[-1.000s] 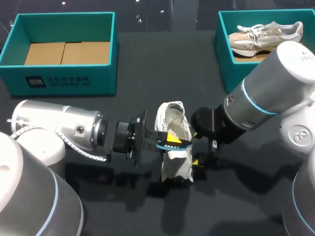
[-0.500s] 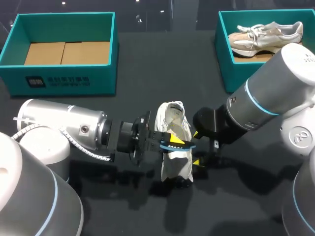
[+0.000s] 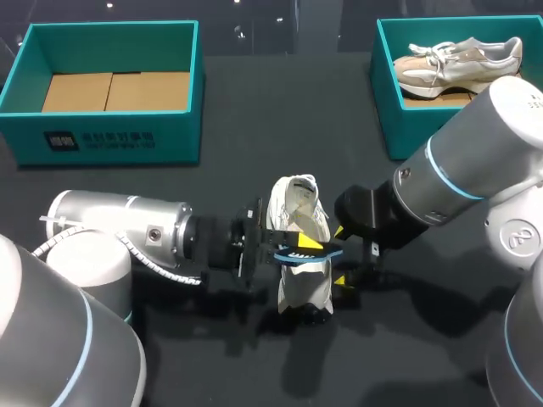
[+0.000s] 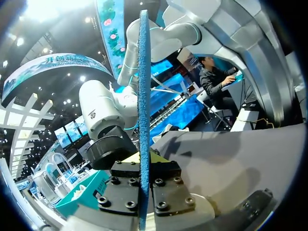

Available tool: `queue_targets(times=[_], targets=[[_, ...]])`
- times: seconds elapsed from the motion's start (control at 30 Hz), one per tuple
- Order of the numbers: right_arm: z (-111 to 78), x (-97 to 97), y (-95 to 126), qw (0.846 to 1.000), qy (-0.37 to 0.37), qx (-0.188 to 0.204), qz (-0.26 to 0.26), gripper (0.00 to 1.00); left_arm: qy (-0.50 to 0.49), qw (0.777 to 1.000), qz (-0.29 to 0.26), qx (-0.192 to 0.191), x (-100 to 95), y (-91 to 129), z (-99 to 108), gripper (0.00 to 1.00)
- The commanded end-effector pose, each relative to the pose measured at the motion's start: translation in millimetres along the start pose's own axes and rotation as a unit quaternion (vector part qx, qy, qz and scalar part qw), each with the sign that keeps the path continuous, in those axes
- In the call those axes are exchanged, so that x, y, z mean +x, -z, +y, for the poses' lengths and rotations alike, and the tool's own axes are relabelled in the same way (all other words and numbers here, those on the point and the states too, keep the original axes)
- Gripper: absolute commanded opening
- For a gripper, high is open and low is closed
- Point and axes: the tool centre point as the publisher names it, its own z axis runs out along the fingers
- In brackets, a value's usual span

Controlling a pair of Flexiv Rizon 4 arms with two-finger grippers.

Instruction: Take the shoe out of the shoebox, open the shoe tongue, remove and reinsert the insole, then place the shoe into the shoebox

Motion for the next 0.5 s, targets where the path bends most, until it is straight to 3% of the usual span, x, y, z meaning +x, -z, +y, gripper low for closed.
queue_targets(times=[0.03,0.27,0.5], targets=[[0.0,1.7,-0.1,1.0,0.0,0.0,-0.002,1.0,0.001,1.0,-0.012,-0.002,2.6,-8.8,4.6,0.0],[0.0,1.7,-0.1,1.0,0.0,0.0,-0.002,1.0,0.01,0.999,-0.043,-0.026,7.1,-11.1,-1.9,0.0],[0.0,1.7,-0.1,1.0,0.0,0.0,-0.002,1.0,0.022,0.997,-0.069,-0.026,8.1,-7.8,5.7,0.0]])
